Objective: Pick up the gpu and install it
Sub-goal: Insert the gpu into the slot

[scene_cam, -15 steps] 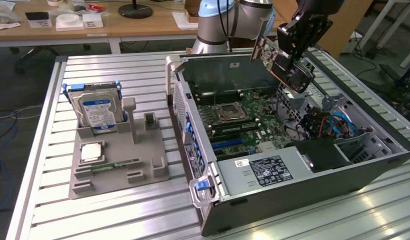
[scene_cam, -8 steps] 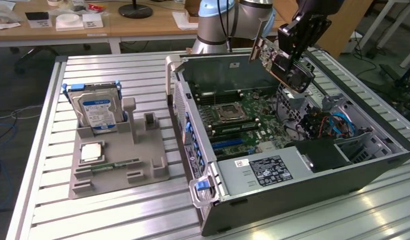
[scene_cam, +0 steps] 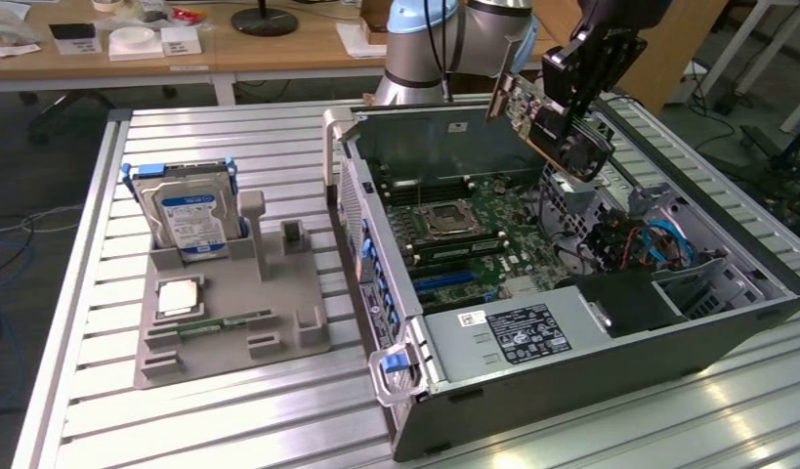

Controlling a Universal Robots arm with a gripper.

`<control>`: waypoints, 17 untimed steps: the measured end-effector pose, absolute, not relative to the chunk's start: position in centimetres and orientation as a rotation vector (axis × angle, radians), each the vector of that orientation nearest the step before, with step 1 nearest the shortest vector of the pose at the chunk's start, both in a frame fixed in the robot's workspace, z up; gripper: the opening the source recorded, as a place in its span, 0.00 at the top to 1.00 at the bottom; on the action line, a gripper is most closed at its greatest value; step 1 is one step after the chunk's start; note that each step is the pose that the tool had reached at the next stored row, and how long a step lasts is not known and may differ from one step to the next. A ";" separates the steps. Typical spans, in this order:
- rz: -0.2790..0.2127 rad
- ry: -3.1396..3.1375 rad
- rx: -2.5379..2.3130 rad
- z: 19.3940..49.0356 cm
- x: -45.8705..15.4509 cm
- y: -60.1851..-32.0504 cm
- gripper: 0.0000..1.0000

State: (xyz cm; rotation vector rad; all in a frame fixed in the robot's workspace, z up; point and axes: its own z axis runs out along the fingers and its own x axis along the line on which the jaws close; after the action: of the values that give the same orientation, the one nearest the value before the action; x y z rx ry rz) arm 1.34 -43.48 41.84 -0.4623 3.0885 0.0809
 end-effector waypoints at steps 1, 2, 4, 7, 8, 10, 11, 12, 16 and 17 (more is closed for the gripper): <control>0.081 3.088 -0.462 41.8 1.3 -43.5 0.73; 0.081 3.088 -0.464 41.8 1.3 -43.5 0.73; 0.081 3.086 -0.477 41.8 1.3 -43.5 0.73; 0.081 3.079 -0.526 41.8 1.3 -43.5 0.73; 0.082 3.076 -0.545 41.8 1.3 -43.5 0.73; 0.082 3.065 -0.611 41.8 1.3 -43.5 0.73; 0.082 3.061 -0.634 41.8 1.3 -43.5 0.73; 0.083 3.056 -0.659 41.8 1.3 -43.5 0.73; 0.083 3.035 -0.756 41.8 1.3 -43.5 0.73; 0.083 3.030 -0.779 41.8 1.3 -43.5 0.73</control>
State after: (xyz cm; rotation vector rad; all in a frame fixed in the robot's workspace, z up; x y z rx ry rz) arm 1.34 -43.48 41.78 -0.7793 3.0296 0.0835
